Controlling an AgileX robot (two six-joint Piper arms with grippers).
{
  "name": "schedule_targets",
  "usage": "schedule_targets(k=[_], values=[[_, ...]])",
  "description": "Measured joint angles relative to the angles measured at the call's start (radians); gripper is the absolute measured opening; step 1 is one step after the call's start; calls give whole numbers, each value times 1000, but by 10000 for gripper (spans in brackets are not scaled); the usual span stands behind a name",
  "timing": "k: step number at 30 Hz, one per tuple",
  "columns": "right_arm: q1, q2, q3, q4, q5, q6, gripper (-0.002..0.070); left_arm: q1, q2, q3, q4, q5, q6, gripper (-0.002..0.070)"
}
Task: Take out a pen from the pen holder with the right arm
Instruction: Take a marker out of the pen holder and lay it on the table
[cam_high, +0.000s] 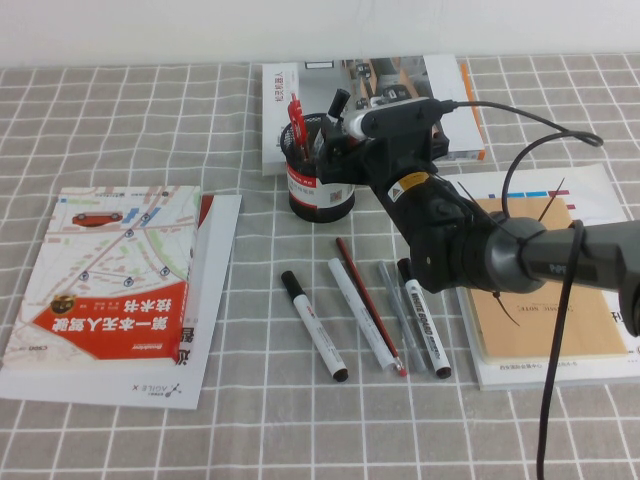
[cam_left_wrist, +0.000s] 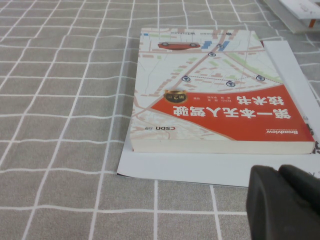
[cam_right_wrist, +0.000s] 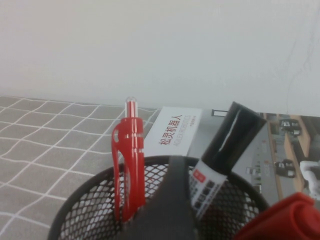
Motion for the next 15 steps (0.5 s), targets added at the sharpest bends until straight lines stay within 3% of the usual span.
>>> schedule_targets(k=[15], values=[[0,3,0,-5,0,17,202,0,0,0,0,0,0,-3]])
